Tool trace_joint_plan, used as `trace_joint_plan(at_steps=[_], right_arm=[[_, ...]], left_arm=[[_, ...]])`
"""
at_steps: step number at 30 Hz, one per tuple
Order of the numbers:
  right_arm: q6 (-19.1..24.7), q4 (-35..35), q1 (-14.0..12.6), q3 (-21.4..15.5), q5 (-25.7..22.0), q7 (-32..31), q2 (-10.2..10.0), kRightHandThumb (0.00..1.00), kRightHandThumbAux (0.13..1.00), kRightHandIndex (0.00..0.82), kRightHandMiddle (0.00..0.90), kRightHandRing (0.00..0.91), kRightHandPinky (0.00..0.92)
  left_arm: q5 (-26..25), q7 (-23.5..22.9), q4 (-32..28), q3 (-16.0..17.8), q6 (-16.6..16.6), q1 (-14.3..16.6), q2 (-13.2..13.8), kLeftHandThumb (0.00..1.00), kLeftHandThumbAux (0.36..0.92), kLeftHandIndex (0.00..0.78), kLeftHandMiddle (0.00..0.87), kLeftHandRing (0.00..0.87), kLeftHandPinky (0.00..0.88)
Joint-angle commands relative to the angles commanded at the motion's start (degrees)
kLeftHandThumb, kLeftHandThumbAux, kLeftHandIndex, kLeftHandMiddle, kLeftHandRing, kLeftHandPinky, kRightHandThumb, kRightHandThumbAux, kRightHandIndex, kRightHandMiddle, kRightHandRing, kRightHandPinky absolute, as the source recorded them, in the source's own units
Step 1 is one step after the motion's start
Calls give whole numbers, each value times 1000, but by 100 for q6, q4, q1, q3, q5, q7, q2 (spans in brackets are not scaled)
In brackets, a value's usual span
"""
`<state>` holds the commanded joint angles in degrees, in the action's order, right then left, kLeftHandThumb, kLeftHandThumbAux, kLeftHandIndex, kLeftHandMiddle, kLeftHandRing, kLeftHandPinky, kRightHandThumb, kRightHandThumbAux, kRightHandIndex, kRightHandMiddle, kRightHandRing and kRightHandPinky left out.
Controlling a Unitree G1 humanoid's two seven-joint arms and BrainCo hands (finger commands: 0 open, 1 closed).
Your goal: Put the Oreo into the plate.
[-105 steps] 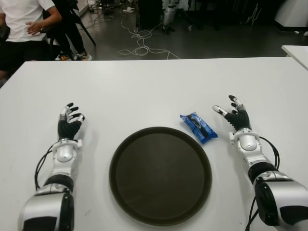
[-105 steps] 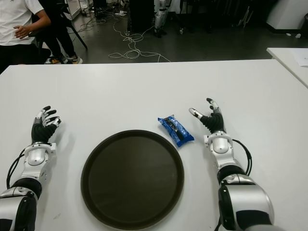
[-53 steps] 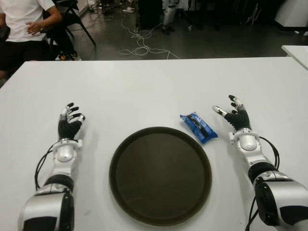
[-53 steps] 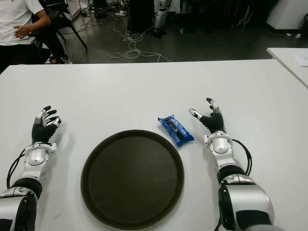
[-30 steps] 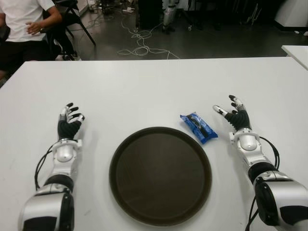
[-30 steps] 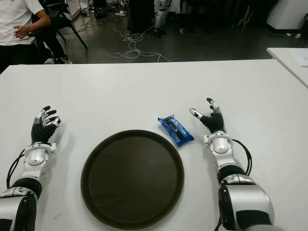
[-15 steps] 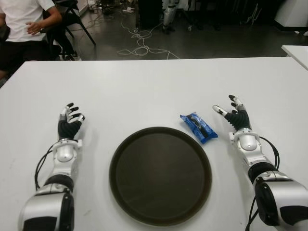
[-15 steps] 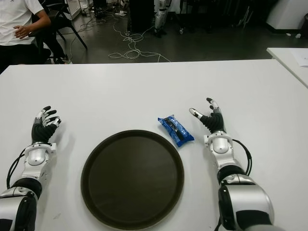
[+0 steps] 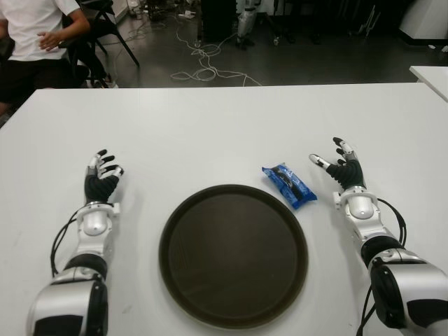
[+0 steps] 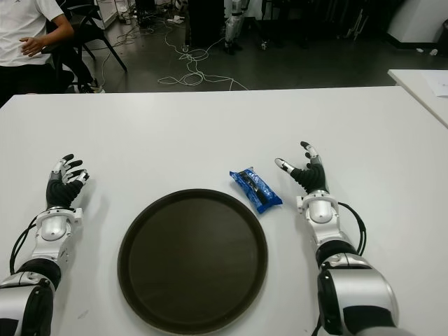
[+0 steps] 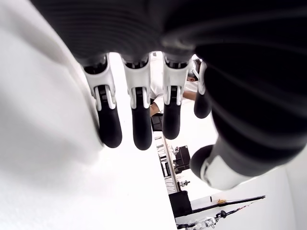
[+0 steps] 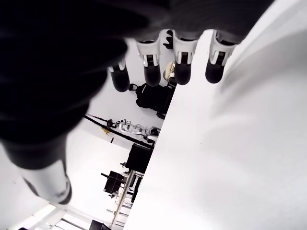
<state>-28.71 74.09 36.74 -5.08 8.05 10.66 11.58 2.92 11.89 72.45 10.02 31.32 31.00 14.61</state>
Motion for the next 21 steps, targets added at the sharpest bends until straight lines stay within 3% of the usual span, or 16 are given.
trace_joint_plan(at_steps=[10, 21], right_arm=[[89, 25, 9, 43, 52, -14, 41, 138, 644, 35, 45, 23, 19], [-331, -255, -147, 197, 134, 150, -65, 148, 652, 35, 46, 24, 29]], left_arm=[[-32, -35, -14, 15, 66, -11, -37, 259, 738, 153, 228, 258, 307], [-84, -96, -7, 47, 41, -1, -56, 241, 739, 146, 221, 256, 314]])
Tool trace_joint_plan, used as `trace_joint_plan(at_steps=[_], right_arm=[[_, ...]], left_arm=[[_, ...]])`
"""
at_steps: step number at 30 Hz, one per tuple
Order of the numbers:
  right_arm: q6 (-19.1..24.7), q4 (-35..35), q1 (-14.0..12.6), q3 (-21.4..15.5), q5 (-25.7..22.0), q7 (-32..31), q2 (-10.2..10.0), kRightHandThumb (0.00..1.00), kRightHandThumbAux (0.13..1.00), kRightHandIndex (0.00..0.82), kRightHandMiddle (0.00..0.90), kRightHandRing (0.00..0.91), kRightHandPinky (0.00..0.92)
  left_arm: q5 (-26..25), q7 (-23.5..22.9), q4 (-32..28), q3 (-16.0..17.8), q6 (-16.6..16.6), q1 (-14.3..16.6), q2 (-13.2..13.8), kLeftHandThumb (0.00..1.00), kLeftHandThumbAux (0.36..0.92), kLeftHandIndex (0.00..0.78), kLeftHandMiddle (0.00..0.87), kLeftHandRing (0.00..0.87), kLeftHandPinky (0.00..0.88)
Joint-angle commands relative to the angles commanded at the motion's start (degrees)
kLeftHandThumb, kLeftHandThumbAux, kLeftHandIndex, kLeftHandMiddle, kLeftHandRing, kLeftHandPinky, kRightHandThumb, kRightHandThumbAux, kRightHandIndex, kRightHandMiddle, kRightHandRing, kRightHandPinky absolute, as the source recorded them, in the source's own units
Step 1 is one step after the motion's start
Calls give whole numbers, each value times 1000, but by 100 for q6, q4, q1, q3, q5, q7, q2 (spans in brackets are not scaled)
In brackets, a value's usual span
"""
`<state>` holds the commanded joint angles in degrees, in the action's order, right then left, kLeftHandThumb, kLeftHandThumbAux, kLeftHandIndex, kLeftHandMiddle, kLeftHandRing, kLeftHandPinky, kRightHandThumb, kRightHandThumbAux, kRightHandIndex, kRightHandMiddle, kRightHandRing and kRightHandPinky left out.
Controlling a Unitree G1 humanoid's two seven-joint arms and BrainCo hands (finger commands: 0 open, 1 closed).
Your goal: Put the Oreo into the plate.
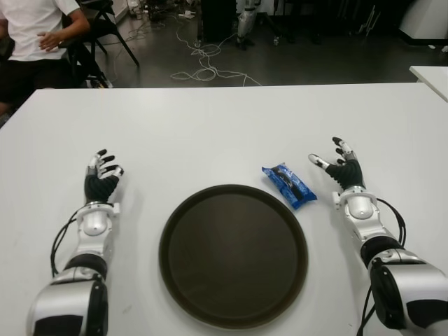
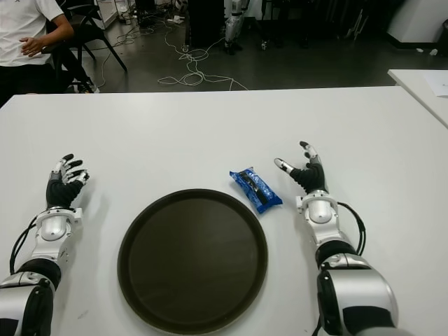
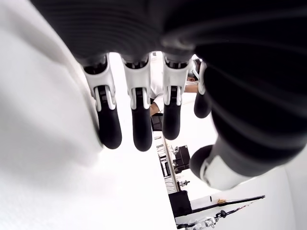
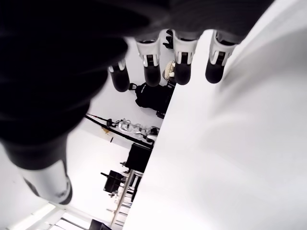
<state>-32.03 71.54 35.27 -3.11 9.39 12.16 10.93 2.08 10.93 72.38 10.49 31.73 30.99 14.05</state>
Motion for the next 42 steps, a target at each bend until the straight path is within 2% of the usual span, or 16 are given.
trace_joint_plan(at_steps=[10, 19, 23, 29, 34, 37, 42], right_arm=[[-541, -221, -139, 171, 62, 55, 1, 139, 677, 25, 31, 1, 1], [-746, -411, -280, 338, 148, -34, -12, 143, 689, 32, 49, 23, 24], [-742, -527, -344, 384, 177, -46, -62, 142, 682, 38, 65, 44, 41], [-707, -878, -590, 714, 476, 117, -261, 117, 684, 48, 83, 64, 62], [-598, -1124, -703, 857, 651, 195, -276, 81, 684, 45, 89, 78, 87], [-527, -1279, -783, 904, 724, 176, -263, 70, 684, 42, 99, 102, 135], [-237, -1674, -991, 1047, 922, 180, -250, 50, 666, 19, 82, 113, 177]], left_arm=[[-12, -30, 13, 19, 26, 4, 0, 264, 716, 153, 226, 256, 313], [7, -15, 16, 7, 12, 7, -3, 270, 725, 149, 218, 252, 313], [6, -15, 15, 8, 10, 7, -8, 263, 731, 147, 215, 252, 314], [-20, -49, 10, 25, 10, 9, -19, 261, 737, 148, 221, 255, 316], [-13, -43, 7, 19, 17, 9, -23, 246, 751, 148, 223, 254, 304], [-8, -37, 8, 16, 12, 12, -20, 240, 749, 148, 220, 253, 303], [28, 10, 7, -12, 23, 7, -21, 237, 753, 145, 215, 248, 301]])
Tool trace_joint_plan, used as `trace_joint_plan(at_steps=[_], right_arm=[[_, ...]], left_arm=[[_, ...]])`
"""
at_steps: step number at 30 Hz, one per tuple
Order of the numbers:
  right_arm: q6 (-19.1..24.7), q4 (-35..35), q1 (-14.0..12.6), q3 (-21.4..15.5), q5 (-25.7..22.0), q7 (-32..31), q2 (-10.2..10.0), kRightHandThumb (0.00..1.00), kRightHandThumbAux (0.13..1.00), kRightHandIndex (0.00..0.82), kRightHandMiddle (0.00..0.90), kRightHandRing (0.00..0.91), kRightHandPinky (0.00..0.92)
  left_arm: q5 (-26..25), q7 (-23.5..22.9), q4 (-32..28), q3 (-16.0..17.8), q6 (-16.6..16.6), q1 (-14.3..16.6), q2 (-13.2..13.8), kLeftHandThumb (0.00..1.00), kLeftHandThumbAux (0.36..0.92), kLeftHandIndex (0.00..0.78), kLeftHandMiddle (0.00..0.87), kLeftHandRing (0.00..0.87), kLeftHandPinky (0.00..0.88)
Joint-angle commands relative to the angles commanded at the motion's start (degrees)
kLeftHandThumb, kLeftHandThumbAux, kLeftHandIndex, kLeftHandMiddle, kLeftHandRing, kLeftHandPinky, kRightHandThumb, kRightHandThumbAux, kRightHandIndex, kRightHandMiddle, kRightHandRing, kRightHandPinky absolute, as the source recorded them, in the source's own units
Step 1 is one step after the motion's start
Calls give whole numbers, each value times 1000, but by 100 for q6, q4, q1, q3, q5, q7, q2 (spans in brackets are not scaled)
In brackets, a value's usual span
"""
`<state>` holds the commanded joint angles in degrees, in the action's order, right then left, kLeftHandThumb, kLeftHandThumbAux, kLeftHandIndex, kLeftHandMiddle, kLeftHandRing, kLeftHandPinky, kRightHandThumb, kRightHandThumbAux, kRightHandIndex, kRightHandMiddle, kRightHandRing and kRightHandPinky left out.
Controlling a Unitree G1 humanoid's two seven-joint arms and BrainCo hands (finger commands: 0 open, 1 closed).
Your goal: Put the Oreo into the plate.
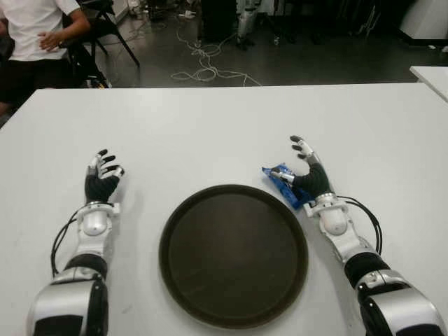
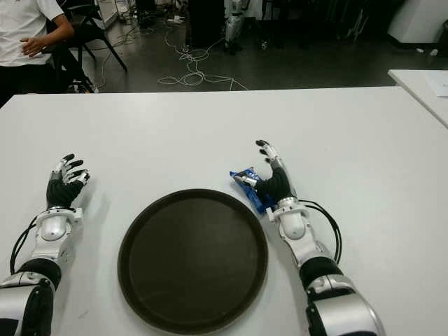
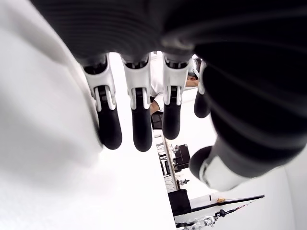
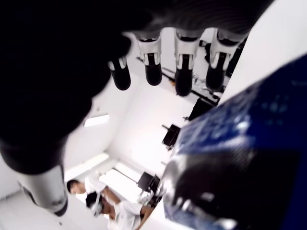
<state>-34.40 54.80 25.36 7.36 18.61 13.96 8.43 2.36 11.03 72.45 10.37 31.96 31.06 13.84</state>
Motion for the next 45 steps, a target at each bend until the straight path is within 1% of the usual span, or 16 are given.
trace_joint_plan(at_steps=[4, 7, 12, 17, 23, 28, 33, 39, 43, 45], right_arm=[[248, -330, -158, 66, 72, -41, 14, 40, 658, 9, 74, 107, 178], [545, -754, -385, 181, 198, -107, 35, 28, 652, 6, 67, 89, 147], [992, -1317, -677, 364, 428, -128, 55, 4, 631, 5, 88, 99, 174], [1634, -1997, -992, 599, 828, -109, 62, 0, 604, 0, 64, 79, 144], [2374, -2736, -1289, 807, 1232, -204, 97, 0, 619, 0, 34, 50, 102], [2854, -3138, -1403, 913, 1436, -288, 120, 0, 632, 0, 27, 48, 92], [3354, -3405, -1429, 1022, 1723, -294, 144, 0, 627, 0, 9, 38, 92], [3697, -3549, -1440, 1103, 1947, -214, 174, 2, 656, 0, 0, 8, 49], [3912, -3666, -1458, 1146, 2086, -234, 201, 10, 669, 0, 0, 2, 29], [4128, -3758, -1467, 1226, 2289, -228, 246, 24, 678, 0, 0, 0, 18]], left_arm=[[-11, -5, 1, 5, 5, -2, -3, 239, 755, 144, 213, 249, 308], [-11, -11, 1, 5, 19, -3, -2, 248, 747, 143, 216, 252, 314], [0, -15, -1, -6, 32, -6, 0, 252, 736, 145, 221, 252, 311], [4, -16, -2, -13, 47, -10, -1, 261, 731, 144, 218, 250, 313], [-2, -1, 6, -11, 13, -3, -9, 262, 741, 145, 215, 250, 311], [-4, 6, 10, -7, 18, -4, -9, 268, 733, 147, 220, 253, 313], [12, -1, 4, -21, 57, -15, -1, 288, 725, 151, 224, 258, 323], [-4, -9, 3, -8, 66, -14, -8, 289, 742, 149, 222, 258, 322], [-2, 5, 4, -7, 59, -14, -9, 289, 743, 151, 224, 259, 321], [12, 8, 7, -19, 43, -16, -2, 291, 736, 152, 226, 262, 327]])
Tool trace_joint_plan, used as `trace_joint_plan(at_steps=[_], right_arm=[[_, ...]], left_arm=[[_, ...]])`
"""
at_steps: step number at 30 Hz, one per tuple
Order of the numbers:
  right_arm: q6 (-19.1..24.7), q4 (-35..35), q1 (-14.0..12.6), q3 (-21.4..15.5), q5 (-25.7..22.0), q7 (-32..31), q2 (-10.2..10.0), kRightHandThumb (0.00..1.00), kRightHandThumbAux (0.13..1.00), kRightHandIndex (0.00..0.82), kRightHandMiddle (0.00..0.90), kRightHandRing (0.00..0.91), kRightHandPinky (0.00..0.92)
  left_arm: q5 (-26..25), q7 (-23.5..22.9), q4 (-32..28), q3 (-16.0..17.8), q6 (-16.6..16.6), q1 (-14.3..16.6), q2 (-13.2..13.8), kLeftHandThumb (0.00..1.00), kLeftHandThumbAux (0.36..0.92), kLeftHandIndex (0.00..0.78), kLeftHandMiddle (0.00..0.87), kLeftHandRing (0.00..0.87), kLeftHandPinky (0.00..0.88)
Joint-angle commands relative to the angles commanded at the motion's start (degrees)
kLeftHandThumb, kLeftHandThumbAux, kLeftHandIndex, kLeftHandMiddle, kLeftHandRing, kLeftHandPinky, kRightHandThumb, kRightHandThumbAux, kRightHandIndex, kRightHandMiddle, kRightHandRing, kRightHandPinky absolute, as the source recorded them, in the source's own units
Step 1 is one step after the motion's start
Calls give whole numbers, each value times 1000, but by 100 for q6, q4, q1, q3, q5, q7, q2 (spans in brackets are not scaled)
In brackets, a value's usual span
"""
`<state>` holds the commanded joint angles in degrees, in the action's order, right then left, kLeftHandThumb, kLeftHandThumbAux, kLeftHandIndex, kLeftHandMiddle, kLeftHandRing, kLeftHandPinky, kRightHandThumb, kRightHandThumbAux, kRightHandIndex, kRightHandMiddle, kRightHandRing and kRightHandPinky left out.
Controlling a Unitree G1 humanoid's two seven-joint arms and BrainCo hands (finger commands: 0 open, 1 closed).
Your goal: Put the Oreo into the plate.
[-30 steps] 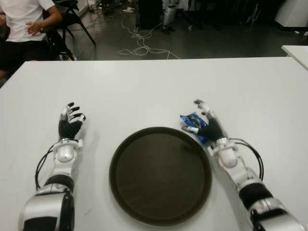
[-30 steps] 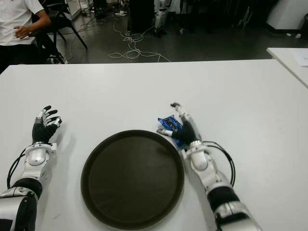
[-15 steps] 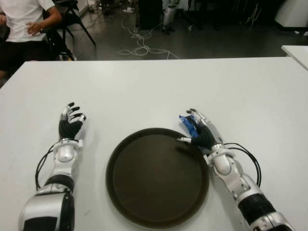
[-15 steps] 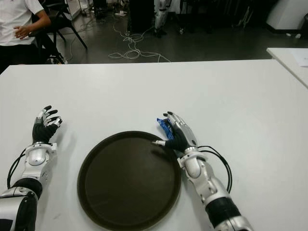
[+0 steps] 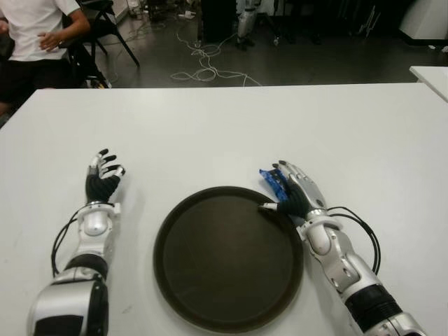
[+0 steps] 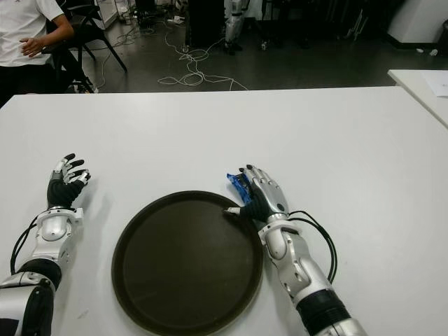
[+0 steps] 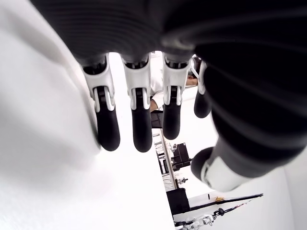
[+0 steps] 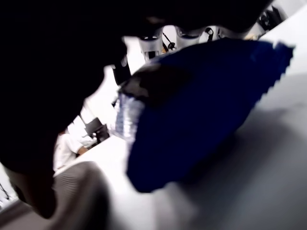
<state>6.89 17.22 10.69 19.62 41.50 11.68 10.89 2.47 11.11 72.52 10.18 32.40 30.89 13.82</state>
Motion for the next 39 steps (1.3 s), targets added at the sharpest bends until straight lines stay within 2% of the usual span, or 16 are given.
trace_joint_plan(at_steps=[8, 18, 31, 39], right_arm=[[476, -236, -4, 205, 412, -83, 138, 49, 690, 0, 0, 0, 0], [881, -376, 103, 301, 561, -284, 208, 19, 686, 0, 0, 0, 0], [1025, -337, 166, 250, 528, -181, 137, 14, 672, 0, 0, 0, 0], [971, -259, 209, 201, 448, -116, 119, 3, 675, 0, 0, 0, 0]], left_arm=[[3, -18, -7, -10, 22, -5, -2, 317, 723, 160, 237, 277, 348], [-8, -90, -1, -8, 61, -3, 0, 314, 732, 161, 235, 272, 333], [-5, -93, -3, -5, 69, -5, 11, 322, 734, 163, 236, 270, 325], [58, -14, 1, -45, 29, -3, 32, 295, 728, 157, 239, 265, 308]])
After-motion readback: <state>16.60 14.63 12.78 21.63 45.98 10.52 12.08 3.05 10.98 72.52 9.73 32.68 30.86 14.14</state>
